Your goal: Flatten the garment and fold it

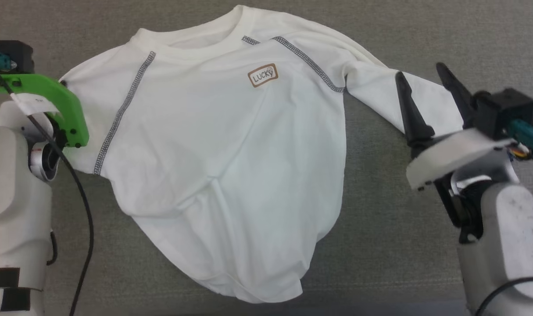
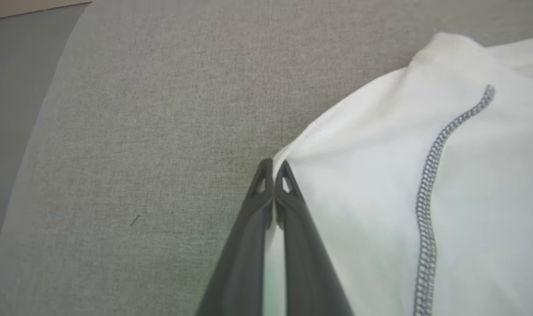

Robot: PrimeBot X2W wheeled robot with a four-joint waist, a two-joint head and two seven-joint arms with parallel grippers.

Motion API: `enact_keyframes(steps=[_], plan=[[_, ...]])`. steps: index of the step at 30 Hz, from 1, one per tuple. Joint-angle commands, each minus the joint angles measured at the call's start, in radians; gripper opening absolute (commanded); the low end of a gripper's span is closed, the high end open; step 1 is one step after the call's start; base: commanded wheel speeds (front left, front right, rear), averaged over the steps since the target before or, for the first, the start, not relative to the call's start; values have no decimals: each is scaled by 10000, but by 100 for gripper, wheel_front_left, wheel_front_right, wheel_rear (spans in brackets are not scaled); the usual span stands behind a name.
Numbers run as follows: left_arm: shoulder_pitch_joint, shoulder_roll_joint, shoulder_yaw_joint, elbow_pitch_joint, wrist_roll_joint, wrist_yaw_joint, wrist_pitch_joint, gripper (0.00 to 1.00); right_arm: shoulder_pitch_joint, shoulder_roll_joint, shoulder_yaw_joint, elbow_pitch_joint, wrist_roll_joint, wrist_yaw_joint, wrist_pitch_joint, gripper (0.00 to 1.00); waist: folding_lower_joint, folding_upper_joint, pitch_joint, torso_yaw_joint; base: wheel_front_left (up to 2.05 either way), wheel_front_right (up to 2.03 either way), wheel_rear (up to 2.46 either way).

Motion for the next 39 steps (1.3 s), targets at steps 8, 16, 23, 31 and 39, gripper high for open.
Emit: enact_keyframes(steps=[8,16,23,31,39], plan=[[-380,-709,-369,-268,-286,-306,-1018,0,-3729,-382,524,3062,-590,-17,1545,100,0,0,556,1135,0,0,0],[-1076,-1067,-801,-150,-333,-495,-1538,0,-5922,-772,652,5927,-1376,-17,3637,100,0,0,1202,1872,0,0,0],[-1391,-1217,-1009,137,-447,-575,-1810,0,-6568,-1145,1520,6839,-1055,-17,4672,100,0,0,1483,2097,0,0,0],[-1615,-1209,-1157,425,-524,-610,-1881,0,-6871,-1512,2043,7368,-850,-17,6646,0,0,0,1617,2145,0,0,0],[-2130,-1189,-936,402,-1301,-717,-2230,0,-7434,-1928,2120,6489,-906,-17,6733,0,0,0,1553,1991,0,0,0]])
